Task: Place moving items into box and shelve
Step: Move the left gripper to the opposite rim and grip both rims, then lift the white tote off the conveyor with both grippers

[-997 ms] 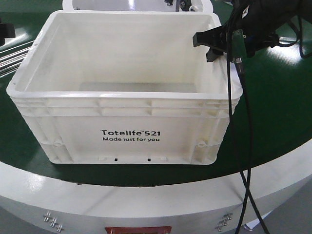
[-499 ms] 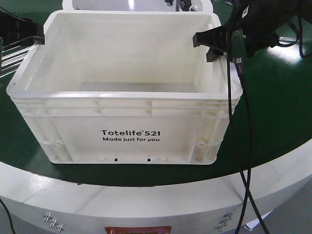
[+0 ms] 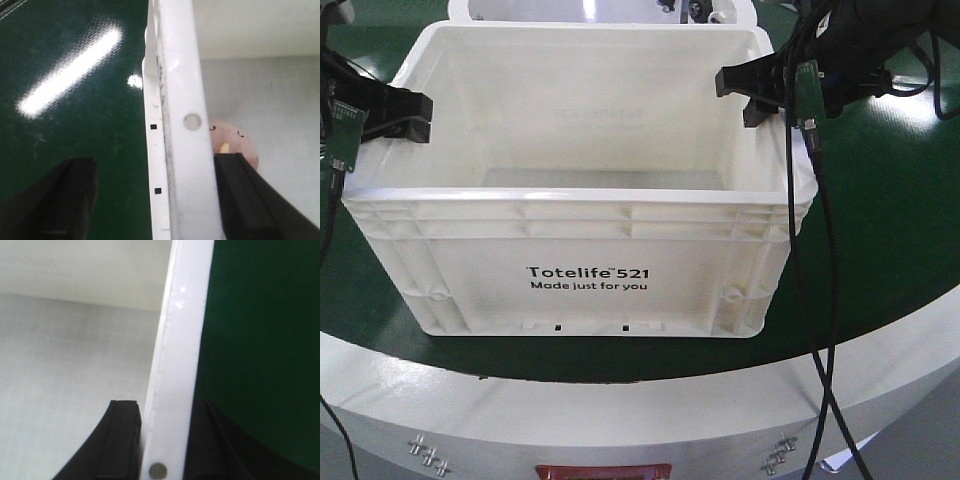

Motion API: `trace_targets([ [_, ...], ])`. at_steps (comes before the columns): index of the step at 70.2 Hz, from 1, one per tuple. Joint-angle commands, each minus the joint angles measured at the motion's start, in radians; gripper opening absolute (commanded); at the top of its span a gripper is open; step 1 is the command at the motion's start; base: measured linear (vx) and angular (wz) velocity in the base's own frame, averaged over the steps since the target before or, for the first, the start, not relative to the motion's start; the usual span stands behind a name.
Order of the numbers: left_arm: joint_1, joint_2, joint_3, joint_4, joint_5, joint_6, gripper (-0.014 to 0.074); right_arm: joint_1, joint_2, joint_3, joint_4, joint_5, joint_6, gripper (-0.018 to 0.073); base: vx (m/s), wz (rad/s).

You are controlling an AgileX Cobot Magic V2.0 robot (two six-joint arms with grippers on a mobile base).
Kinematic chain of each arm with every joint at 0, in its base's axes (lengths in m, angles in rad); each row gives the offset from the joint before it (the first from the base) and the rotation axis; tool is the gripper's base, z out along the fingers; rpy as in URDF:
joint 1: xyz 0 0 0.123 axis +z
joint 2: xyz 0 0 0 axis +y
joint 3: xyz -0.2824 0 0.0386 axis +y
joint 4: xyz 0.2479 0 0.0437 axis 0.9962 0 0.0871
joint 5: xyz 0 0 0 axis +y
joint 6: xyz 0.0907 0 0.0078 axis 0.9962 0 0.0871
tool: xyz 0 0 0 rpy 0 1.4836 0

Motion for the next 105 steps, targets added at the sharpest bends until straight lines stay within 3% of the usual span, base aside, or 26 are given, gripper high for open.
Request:
trace_targets([
  [1,0.001,-0.028,-0.037,-0.007,-0.026,0.003,0.0463,0.003,-0.019,-0.022,0.023,-0.061,-0.027,-0.0012,0.0,0.0],
  [6,0.001,-0.026,-0.037,-0.007,-0.015,0.003,0.0356,0.003,-0.019,-0.022,0.025,-0.061,-0.027,-0.0012,0.0,0.0],
  [19,0.001,-0.026,-0.037,-0.007,-0.014,0.003,-0.003,0.003,-0.019,-0.022,0.025,-0.061,-0.026,-0.0012,0.0,0.0],
  [43,0.001,-0.033,-0.04,-0.01,-0.031,0.003,-0.0029,0.003,-0.021,-0.022,0.025,-0.062,-0.048,-0.0012,0.0,0.0],
  [53,0.001,-0.044,-0.04,-0.045,-0.039,0.024,-0.0027,0.003,-0.037,-0.032,0.026,-0.055,-0.071,-0.0012,0.0,0.0],
  [73,0.001,-0.09,-0.041,-0.087,-0.055,0.054,-0.0026,0.007,-0.06,-0.159,0.052,0.028,-0.076,-0.0012,0.0,0.0],
  [105,0.001,-0.117,-0.205,-0.119,0.097,0.054,-0.0026,0.015,-0.075,-0.29,0.066,0.183,-0.078,-0.0012,0.0,0.0],
])
